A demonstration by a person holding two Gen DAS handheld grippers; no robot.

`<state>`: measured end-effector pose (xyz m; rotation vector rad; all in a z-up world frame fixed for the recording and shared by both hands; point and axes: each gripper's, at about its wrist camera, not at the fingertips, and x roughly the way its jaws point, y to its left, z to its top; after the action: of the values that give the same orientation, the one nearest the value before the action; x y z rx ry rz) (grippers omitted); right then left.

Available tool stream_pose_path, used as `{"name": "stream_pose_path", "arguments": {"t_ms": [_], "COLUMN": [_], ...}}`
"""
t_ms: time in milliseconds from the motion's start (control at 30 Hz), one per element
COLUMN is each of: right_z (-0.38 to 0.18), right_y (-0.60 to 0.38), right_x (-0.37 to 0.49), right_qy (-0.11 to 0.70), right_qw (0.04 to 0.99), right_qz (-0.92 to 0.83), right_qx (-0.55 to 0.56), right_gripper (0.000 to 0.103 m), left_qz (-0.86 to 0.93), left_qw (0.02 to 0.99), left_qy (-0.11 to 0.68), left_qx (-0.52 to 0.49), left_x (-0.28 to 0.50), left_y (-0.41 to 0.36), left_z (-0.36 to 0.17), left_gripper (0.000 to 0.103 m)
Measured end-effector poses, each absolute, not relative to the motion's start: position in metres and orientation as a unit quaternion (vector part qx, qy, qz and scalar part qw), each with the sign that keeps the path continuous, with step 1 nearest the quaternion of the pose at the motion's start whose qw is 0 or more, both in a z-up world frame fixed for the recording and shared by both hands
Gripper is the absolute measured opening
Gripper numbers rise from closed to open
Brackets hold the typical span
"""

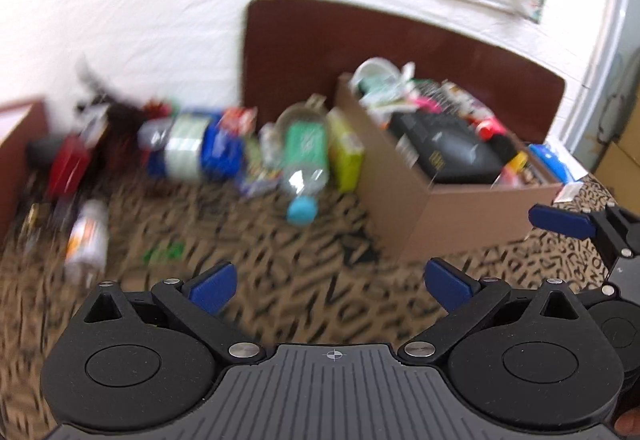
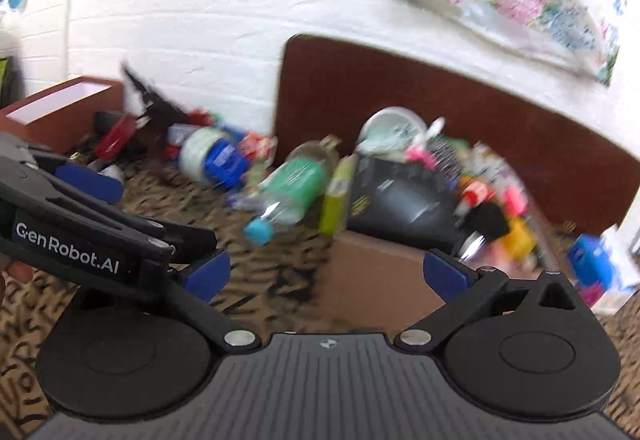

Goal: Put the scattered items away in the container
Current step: 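Withdraw both tools from the box back toward the mat, then grasp the wooden clothespin with the right gripper while the left approaches the phone case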

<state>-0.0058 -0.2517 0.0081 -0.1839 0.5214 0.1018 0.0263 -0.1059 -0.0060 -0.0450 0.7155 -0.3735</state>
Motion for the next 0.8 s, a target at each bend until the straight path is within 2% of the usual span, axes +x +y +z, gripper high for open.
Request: {"name": "stream_pose_path", "arguments": {"t_ms": [400,733,800], "right_z": [-0.052,-0.062,-0.064], "right_y": [-0.190,-0.161,-0.157], "right_x": [-0.024,-0.010,-0.003], "right_qy": [0.323,0.332,0.333], "right_qw": [0.935,0.928,0.927], "right_qz": [0.135,0.159,0.165], "right_qx": [-0.060,-0.063,-0.060], "right_gripper": [0.102,0.102,0.101], "left_qz": [-0.101,-0.108,-0.110], "left_qw": [0.897,0.902,0.899], "left_qy": [0.423,0.413,0.420], "left_qx": [-0.074,-0.062,-0.063], "left_x": [0.015,0.049,0.056], "left_y": [-0.022,-0.004,-0.003], "left_z": [-0.066,-0.066,-0.069], "left_gripper": [0.103,0.092,0.085]}}
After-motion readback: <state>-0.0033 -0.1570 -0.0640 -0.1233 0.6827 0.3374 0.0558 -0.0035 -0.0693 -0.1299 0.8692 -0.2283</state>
